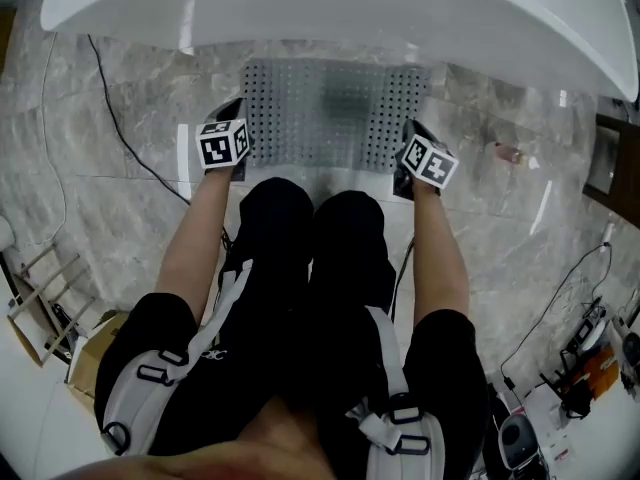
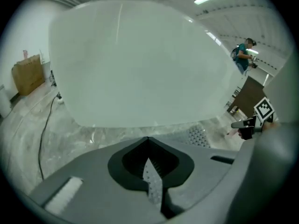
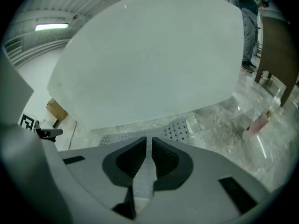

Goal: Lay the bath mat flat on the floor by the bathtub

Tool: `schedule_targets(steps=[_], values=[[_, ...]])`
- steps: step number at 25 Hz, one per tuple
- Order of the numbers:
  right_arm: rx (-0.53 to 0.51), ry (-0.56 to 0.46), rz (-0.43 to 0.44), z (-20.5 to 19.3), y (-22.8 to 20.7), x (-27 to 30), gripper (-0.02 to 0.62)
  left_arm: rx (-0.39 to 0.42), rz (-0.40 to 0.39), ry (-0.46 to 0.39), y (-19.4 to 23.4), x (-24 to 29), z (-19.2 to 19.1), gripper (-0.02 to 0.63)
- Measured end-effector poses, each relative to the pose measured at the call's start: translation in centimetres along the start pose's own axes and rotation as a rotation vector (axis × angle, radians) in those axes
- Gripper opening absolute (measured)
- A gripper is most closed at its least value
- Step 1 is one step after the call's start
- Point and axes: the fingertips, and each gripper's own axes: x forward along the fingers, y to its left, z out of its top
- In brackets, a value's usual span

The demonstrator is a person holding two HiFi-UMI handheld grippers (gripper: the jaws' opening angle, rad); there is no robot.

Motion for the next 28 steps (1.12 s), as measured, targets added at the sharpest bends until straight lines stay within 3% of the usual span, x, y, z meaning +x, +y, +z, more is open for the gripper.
schedule_targets(steps=[3, 7, 14, 20, 24, 28], values=[[-0.068, -0.059, 0.049, 5.5, 6.7, -9.4, 0.033, 0.051, -0.050, -0.077, -4.1, -10.4, 7.7, 0.005], [-0.178, -0.171, 0.119, 14.0, 16.3, -24.6, 0.007, 0.037, -0.109, -0.164, -9.0, -25.2, 17.6, 0.005], [-0.327, -0.450, 0.200, 28.8, 29.0, -47.8, 0.005, 0.089, -0.176, -0.384, -16.1, -47.6, 33.6, 0.005], [-0.253, -0.733, 0.259, 36.6, 32.4, -61.9, 0.005, 0.192, -0.170, -0.600, -20.0, -59.9, 41.4, 0.005], [-0.235, -0.844, 0.253, 38.5, 32.5, -66.7, 0.005, 0.225, -0.163, -0.678, -21.0, -64.1, 44.3, 0.005], [-0.234, -0.882, 0.213, 39.3, 31.5, -68.2, 0.005, 0.203, -0.171, -0.727, -21.7, -65.9, 45.5, 0.003]])
